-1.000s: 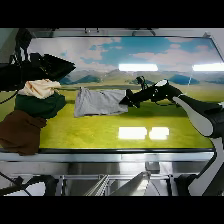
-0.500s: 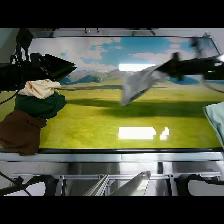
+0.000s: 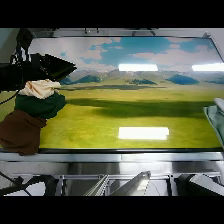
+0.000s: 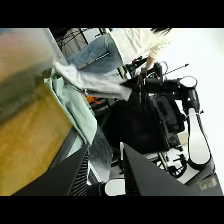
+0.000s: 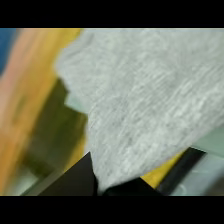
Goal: Fold the shirts.
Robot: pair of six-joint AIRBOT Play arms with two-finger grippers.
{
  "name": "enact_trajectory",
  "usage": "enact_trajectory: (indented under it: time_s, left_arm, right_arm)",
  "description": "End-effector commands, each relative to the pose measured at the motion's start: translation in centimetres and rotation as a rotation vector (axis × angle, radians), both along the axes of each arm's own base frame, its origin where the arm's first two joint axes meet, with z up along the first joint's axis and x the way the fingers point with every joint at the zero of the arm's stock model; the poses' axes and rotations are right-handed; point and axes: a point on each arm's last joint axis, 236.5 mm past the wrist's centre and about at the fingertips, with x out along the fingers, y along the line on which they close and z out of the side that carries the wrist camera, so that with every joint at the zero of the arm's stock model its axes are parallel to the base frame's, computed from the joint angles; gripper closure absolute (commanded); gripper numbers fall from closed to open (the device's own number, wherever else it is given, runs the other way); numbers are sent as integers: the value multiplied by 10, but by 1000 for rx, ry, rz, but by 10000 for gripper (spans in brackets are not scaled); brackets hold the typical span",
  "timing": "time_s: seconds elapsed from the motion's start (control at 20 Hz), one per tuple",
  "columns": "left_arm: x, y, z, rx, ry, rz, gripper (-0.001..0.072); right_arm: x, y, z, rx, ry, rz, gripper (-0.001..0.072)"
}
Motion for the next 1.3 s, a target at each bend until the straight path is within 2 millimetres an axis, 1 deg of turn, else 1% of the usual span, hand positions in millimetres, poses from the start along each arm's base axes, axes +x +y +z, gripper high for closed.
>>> enact_trajectory:
  time_s: [0.0,0.15,0.2,0.3,0.35,0.4,0.45,0.55,0.6,0.65,0.7,0.75,0.8,0.85,0.9,1.0,1.05,1.1,1.15,1.2,1.25]
  left_arm:
    - [-1,0,0,1,0,-4,477]
    - [-1,-1,0,1,0,-3,477]
    - [-1,-1,0,1,0,-4,477]
    - [-1,-1,0,1,0,-3,477]
    - [-1,-1,0,1,0,-4,477]
    - [-1,0,0,1,0,-3,477]
    - [-1,0,0,1,0,-2,477]
    - [0,0,0,1,0,-1,477]
    - [0,0,0,1,0,0,477]
    - [0,0,0,1,0,0,477]
    - [0,0,0,0,0,0,477]
    - [0,0,0,0,0,2,477]
    - [2,0,0,1,-1,8,477]
    - [2,0,0,2,0,10,477]
    - [0,0,0,0,0,2,477]
    - [-5,-1,1,-3,0,-23,478]
    - [-9,-1,2,-6,0,-37,477]
    - [-12,-2,2,-9,0,-51,477]
    - [-15,-2,3,-12,0,-63,478]
    - [-15,-2,3,-12,0,-63,502]
    - [-13,-2,3,-10,-5,-55,598]
  right_arm:
    - [-89,-34,-47,47,222,-126,699]
    - [-98,-25,-96,151,288,-60,699]
    - [-98,-25,-107,174,299,-57,699]
    - [-102,-27,-114,182,323,-52,698]
    - [-107,-27,-115,181,341,-52,636]
    - [-108,-25,-114,185,347,-51,357]
    - [-109,-23,-113,197,351,-54,192]
    - [-109,-15,-109,231,354,-82,194]
    - [-106,-10,-106,252,347,-94,195]
    - [-99,-4,-101,272,321,-93,205]
    - [-88,3,-96,290,278,-80,317]
    - [-75,9,-87,299,229,-64,467]
    - [-64,14,-79,295,188,-51,484]
    - [-56,22,-69,300,154,-38,484]
    - [-53,30,-63,320,143,-43,482]
    - [-53,50,-51,372,143,-23,471]
    - [-56,57,-47,380,148,-11,417]
    - [-56,62,-41,379,145,-3,412]
    - [-52,66,-35,368,125,10,423]
    - [-46,71,-29,352,109,34,437]
    - [-38,78,-22,318,96,86,640]
